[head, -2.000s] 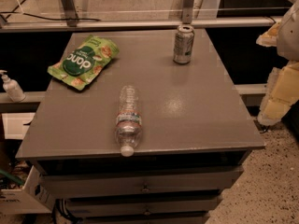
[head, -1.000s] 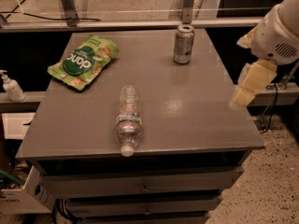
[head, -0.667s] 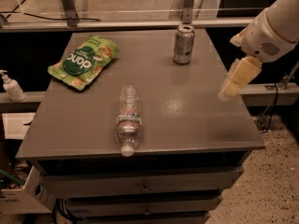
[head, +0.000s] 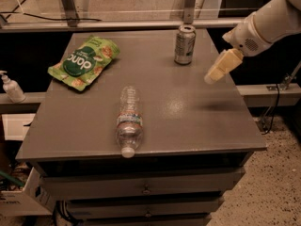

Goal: Move 7up can near green rice chip bag

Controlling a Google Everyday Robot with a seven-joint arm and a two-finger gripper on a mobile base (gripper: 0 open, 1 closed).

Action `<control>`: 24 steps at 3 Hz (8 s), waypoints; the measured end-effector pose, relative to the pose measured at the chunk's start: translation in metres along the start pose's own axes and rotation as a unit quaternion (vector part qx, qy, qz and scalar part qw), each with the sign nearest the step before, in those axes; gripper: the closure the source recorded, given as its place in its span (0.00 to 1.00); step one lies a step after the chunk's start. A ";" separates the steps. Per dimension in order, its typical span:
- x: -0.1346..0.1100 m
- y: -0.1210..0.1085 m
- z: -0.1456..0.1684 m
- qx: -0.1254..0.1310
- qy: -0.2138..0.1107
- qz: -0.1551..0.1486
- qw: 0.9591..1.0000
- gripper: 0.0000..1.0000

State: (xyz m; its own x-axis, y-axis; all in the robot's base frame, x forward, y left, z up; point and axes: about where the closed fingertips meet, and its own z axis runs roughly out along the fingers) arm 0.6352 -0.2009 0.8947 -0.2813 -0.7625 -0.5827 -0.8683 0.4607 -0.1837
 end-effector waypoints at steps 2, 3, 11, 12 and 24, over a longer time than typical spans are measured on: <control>-0.015 -0.029 0.024 -0.018 -0.075 0.039 0.996 0.00; -0.030 -0.036 0.038 -0.023 -0.110 0.030 0.993 0.00; -0.144 -0.022 0.109 -0.091 -0.281 -0.017 0.955 1.00; -0.171 0.007 0.127 -0.103 -0.272 -0.057 0.955 1.00; -0.172 -0.014 0.133 -0.085 -0.232 -0.048 0.968 0.00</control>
Offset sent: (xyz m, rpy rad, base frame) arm 0.0280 0.0033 -0.0028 0.1161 -0.0039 -0.0250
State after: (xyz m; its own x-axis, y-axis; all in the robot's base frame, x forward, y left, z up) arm 0.7501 -0.0163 0.8925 -0.0169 -0.4929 -0.8699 -0.9468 0.2874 -0.1445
